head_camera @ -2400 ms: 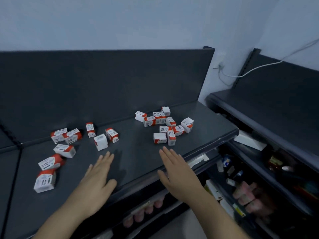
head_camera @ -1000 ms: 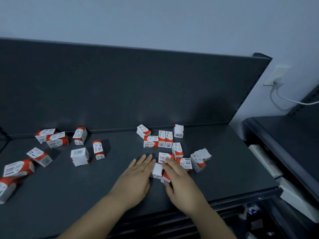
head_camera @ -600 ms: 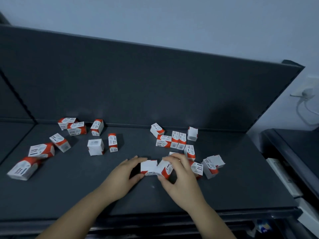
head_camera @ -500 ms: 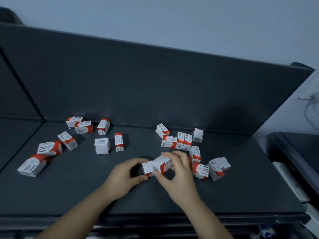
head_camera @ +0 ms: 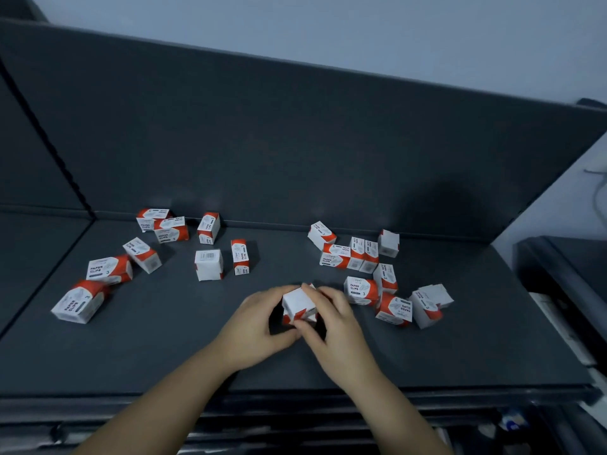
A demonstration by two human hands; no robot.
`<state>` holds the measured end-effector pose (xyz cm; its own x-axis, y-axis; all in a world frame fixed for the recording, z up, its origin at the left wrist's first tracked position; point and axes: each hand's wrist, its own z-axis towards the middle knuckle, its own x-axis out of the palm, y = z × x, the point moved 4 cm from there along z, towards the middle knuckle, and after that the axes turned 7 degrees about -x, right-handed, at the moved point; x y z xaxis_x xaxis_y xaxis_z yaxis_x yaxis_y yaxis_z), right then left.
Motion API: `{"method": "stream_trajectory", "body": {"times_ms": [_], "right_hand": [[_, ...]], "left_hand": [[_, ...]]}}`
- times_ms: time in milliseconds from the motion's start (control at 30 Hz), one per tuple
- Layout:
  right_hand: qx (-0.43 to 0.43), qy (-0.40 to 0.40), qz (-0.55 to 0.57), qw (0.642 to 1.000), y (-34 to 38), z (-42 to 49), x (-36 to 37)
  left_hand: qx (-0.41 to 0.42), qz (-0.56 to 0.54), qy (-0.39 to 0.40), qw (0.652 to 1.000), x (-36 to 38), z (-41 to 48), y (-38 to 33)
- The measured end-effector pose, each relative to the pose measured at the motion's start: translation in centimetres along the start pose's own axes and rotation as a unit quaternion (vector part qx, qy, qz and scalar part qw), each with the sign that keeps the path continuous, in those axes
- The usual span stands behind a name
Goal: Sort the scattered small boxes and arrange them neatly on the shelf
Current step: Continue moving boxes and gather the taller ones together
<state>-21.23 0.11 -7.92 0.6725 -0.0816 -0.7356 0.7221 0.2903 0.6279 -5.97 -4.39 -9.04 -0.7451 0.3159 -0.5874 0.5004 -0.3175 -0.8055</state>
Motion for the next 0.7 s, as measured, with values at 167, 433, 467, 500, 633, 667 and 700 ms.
{"method": "stream_trajectory", "body": {"times_ms": [167, 433, 467, 500, 633, 667, 700], "right_hand": [[0.001, 0.022, -0.109, 0.994, -0.3, 0.0, -2.1], [0.189, -0.076, -0.354, 0.913, -5.1, -2.0, -7.8], [0.193, -0.080, -0.365, 0.907, -5.4, -2.3, -7.9], [0.197, -0.075, -0.370, 0.905, -5.5, -2.4, -8.0], [0.232, -0.028, -0.329, 0.915, -5.7, -2.2, -8.4], [0.238, -0.020, -0.312, 0.920, -5.8, -2.3, -8.5], [0.238, -0.018, -0.287, 0.928, -5.6, -2.4, -8.7]], "left_hand": [[-0.005, 0.001, -0.010, 1.000, 0.0, 0.2, 0.3], [-0.051, -0.032, -0.022, 0.998, -0.2, 0.3, 1.2], [-0.059, -0.036, -0.022, 0.997, -0.2, 0.3, 1.3], [-0.066, -0.041, -0.024, 0.997, -0.1, 0.3, 1.5], [-0.077, -0.051, -0.026, 0.995, -0.1, 0.2, 1.6], [-0.076, -0.051, -0.026, 0.995, -0.1, 0.2, 1.7], [-0.072, -0.053, -0.025, 0.996, -0.2, 0.2, 1.7]]}}
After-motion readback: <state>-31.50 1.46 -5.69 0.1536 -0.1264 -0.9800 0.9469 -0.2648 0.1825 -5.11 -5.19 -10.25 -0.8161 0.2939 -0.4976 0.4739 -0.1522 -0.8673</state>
